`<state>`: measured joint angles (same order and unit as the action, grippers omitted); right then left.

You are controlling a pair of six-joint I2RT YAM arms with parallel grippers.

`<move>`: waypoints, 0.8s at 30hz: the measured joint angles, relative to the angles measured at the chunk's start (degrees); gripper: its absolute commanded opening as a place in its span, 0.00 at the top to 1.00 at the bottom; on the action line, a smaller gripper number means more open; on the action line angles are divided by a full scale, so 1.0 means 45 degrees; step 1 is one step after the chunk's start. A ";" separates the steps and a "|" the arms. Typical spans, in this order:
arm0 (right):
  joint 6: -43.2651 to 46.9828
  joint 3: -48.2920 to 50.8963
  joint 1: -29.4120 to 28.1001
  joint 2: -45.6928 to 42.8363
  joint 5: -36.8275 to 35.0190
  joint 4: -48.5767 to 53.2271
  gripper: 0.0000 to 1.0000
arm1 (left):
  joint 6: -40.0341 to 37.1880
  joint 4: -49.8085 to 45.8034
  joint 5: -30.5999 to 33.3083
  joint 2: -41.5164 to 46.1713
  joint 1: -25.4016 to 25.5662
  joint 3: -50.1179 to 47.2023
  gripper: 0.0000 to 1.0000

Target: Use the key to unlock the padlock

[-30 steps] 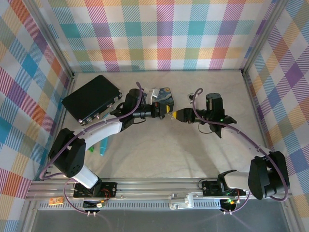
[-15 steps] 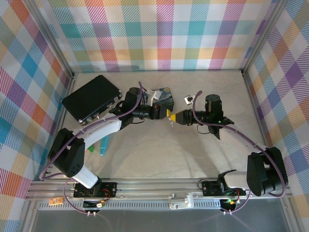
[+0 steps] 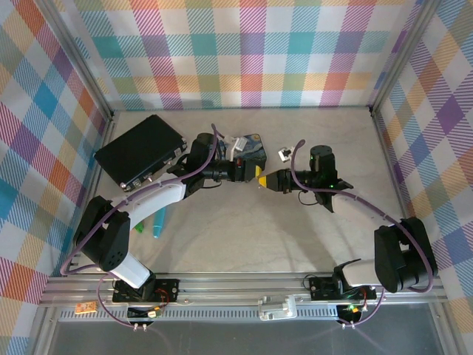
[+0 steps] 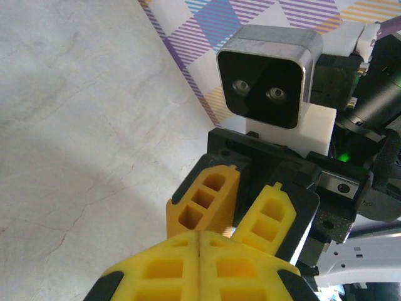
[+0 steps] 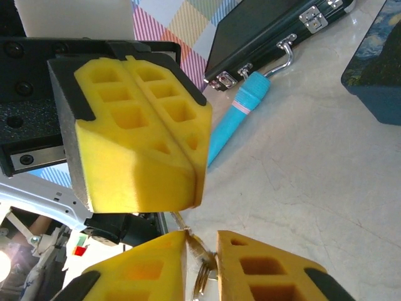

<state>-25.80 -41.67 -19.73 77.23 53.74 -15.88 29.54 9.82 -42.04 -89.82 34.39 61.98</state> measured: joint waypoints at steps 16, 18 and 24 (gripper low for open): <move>0.3259 -0.1248 -0.1549 -0.0884 -0.5761 0.3735 1.00 | 0.5537 -0.0447 0.5032 0.0797 0.0005 -0.1044 0.47; 0.3905 -0.1545 -0.2195 -0.0884 -0.7184 0.3993 1.00 | 0.6679 -0.0384 0.5561 0.0806 0.0117 -0.1253 0.47; 0.5338 -0.1700 -0.3725 -0.0641 -1.0758 0.3910 1.00 | 0.9088 -0.0087 0.6494 0.0699 0.0743 -0.1316 0.48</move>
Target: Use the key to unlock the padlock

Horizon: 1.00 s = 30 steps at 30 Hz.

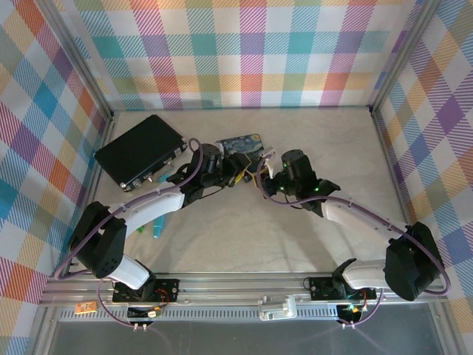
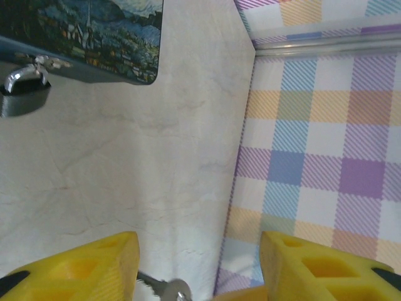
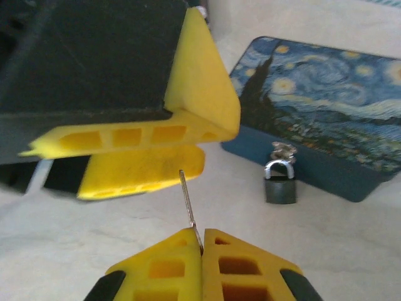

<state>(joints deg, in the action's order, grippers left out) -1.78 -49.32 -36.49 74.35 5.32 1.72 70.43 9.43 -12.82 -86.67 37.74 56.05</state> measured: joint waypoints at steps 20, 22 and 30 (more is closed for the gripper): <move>0.1943 0.0204 -0.0850 0.0471 -0.2307 -0.1331 1.00 | 0.2652 0.2011 0.0641 -0.1112 0.0277 -0.0189 0.71; 0.2045 0.0204 -0.0899 0.0491 -0.2395 -0.1336 1.00 | 0.2676 0.2098 0.0656 -0.1112 0.0277 -0.0189 0.74; 0.2370 0.0219 -0.0991 0.0612 -0.2618 -0.1365 1.00 | 0.2744 0.2108 0.0753 -0.1112 0.0277 -0.0238 0.89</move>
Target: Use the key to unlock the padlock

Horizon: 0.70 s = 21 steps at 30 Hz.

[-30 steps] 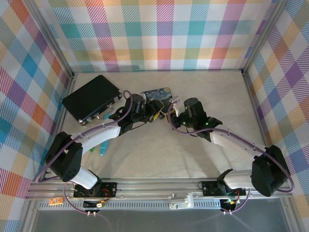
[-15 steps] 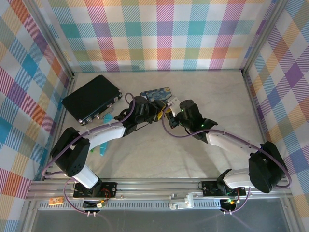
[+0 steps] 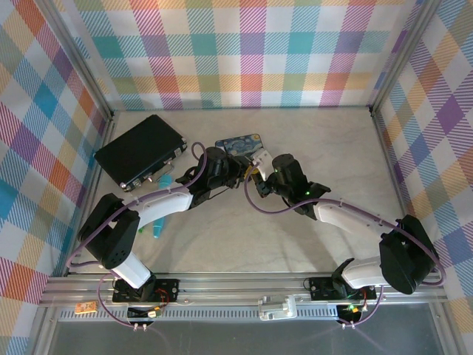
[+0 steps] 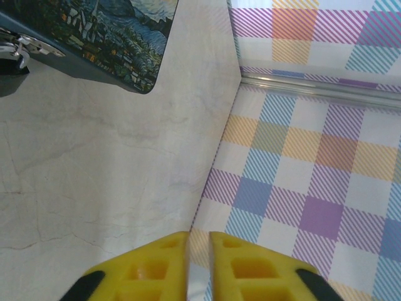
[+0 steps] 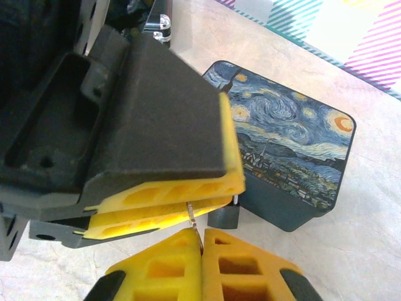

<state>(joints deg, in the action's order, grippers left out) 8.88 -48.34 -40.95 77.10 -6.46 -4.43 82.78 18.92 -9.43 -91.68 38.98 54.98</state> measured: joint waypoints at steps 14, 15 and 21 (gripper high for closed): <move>-0.0952 0.0228 0.0330 -0.0427 0.0296 0.0063 0.67 | -0.1117 -0.0015 -0.0034 -0.0165 -0.0063 0.0010 1.00; -0.1287 0.0277 0.0554 -0.0622 0.0622 0.0083 0.64 | -0.1394 -0.0010 -0.0092 -0.0170 -0.0141 0.0010 1.00; -0.3721 0.0471 0.2778 -0.1661 0.2822 0.0044 0.52 | -0.3254 0.0364 -0.0529 -0.0189 -0.0554 0.0102 1.00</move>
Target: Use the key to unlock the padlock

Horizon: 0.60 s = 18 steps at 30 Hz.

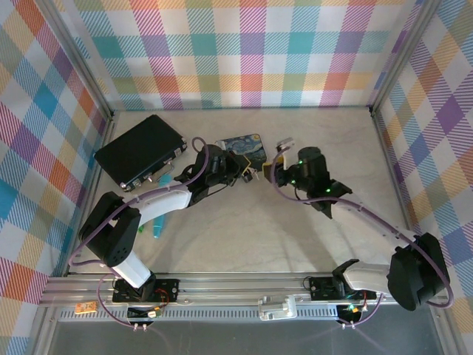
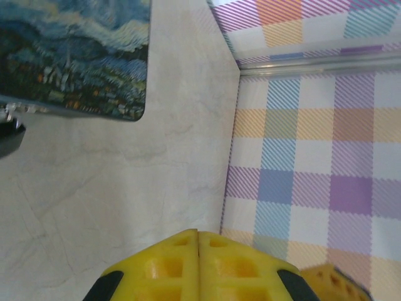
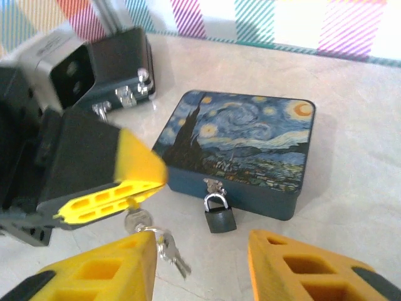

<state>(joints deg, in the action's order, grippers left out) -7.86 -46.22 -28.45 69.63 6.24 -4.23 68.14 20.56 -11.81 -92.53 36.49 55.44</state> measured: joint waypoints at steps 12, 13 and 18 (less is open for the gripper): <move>-0.4906 0.1515 0.1977 0.0539 0.5552 -0.3361 0.50 | -0.4954 0.1574 -0.2288 0.0024 -0.0155 0.0194 1.00; -0.5231 0.1671 0.1977 0.0665 0.5892 -0.3920 0.51 | -0.5255 0.1690 -0.2433 0.0068 -0.0155 0.0189 1.00; -0.6659 0.2259 0.1977 0.1161 0.7038 -0.6625 0.57 | -0.6445 0.2069 -0.2968 0.0719 -0.0155 0.0175 1.00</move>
<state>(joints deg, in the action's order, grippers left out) -37.82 -36.05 -19.55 74.85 37.91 -34.04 39.13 29.87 -25.17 -89.30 35.79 56.23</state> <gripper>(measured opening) 0.450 0.047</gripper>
